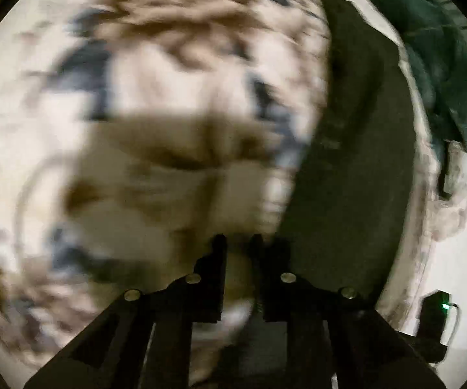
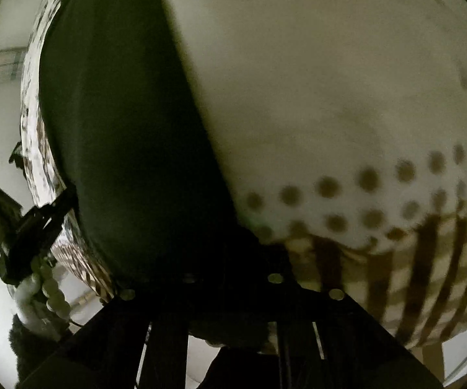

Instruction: Fold small clothes

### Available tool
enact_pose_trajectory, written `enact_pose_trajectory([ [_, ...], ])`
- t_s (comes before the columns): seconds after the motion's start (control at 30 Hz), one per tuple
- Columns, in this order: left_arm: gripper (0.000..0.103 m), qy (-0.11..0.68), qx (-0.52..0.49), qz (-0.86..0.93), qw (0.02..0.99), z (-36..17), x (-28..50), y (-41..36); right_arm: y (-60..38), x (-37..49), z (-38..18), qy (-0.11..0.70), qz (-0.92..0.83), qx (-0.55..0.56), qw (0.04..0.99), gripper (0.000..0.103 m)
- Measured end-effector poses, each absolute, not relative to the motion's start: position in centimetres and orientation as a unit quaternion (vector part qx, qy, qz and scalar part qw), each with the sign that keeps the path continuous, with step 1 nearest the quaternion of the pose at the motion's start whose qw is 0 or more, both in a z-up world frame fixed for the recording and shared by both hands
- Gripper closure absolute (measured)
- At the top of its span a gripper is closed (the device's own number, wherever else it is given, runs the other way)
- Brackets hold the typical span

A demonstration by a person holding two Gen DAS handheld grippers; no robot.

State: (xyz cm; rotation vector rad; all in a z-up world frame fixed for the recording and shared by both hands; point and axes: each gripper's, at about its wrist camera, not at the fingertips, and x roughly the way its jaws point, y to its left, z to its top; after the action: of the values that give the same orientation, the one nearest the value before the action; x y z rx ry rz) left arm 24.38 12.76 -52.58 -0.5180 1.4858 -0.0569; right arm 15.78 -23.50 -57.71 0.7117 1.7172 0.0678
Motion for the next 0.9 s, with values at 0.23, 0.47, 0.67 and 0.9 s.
enact_pose_trajectory([
  [0.23, 0.048, 0.7, -0.277, -0.081, 0.654, -51.6, 18.7, 10.4, -23.8, 14.9, -58.1, 0.75, 0.059, 0.339, 0.566, 0.064],
  [0.47, 0.093, 0.696, -0.207, -0.068, 0.684, -51.9, 14.7, 5.6, -21.2, 13.0, -58.1, 0.746, 0.062, 0.308, 0.587, 0.096],
  [0.67, 0.094, 0.682, -0.215, -0.071, 0.696, -51.0, 13.8, 8.0, -18.8, 12.0, -56.2, 0.74, 0.078, 0.268, 0.612, 0.097],
  [0.9, 0.066, 0.681, -0.313, -0.088, 0.656, -54.0, 14.2, 11.0, -21.1, 11.0, -59.8, 0.747, 0.119, 0.341, 0.559, 0.068],
])
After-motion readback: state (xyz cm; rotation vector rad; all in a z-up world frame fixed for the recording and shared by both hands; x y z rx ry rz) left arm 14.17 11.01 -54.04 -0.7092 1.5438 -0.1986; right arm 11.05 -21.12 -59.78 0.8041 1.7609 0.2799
